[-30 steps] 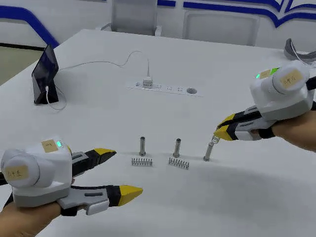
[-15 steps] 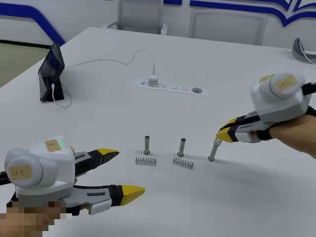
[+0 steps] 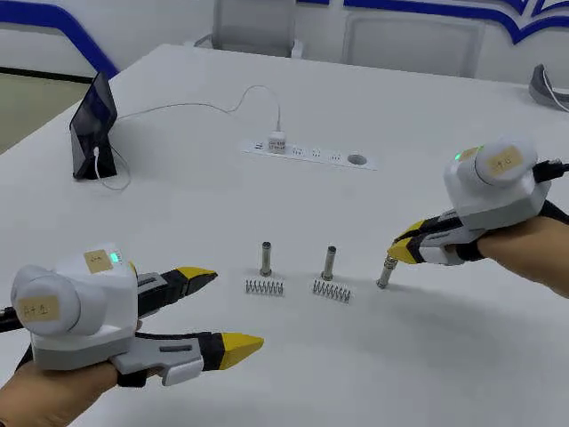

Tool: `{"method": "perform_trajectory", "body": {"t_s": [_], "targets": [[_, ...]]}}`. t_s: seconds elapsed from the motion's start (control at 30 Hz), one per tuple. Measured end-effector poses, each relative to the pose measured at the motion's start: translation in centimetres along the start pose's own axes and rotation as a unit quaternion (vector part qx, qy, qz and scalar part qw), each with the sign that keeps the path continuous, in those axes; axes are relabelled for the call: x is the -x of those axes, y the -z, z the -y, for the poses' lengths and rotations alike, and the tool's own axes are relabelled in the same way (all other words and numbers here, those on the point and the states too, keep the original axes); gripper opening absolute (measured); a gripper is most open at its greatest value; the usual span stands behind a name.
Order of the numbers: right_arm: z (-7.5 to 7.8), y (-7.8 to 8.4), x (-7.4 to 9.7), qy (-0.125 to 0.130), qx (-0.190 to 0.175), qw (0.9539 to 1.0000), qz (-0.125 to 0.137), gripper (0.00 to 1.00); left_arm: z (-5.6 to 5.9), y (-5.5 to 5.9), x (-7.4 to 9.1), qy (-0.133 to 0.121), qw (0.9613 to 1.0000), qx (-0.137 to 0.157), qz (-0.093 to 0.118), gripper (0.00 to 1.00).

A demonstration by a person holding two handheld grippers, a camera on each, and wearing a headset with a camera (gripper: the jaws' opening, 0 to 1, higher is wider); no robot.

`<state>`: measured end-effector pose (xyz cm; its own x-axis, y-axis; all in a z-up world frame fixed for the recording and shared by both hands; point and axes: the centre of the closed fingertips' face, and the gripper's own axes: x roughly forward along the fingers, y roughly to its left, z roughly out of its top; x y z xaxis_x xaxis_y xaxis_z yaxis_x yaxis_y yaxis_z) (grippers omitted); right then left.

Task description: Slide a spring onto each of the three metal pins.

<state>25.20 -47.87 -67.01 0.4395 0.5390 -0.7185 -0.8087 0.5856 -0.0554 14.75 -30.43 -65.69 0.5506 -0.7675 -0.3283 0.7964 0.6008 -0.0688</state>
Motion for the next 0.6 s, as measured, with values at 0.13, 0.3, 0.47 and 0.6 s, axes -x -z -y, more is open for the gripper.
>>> {"method": "perform_trajectory", "body": {"t_s": [0.13,0.3,0.47,0.6], "targets": [[0.0,0.4,-0.5,0.001,-0.004,1.0,-0.005,0.12,0.0,0.1,-0.1,0.001,1.0,0.001,-0.001,0.65],[0.1,0.9,-1.1,0.003,-0.011,0.9999,-0.009,0.12,0.1,0.2,-0.1,0.003,1.0,0.001,-0.002,0.65],[-0.1,1.4,-1.6,0.003,-0.014,0.9998,-0.015,0.12,0.0,0.3,-0.1,0.002,1.0,0.003,-0.002,0.65],[-0.3,1.9,-2.0,0.003,-0.017,0.9996,-0.022,0.12,0.1,0.5,0.0,0.001,1.0,0.004,-0.004,0.65]]}}
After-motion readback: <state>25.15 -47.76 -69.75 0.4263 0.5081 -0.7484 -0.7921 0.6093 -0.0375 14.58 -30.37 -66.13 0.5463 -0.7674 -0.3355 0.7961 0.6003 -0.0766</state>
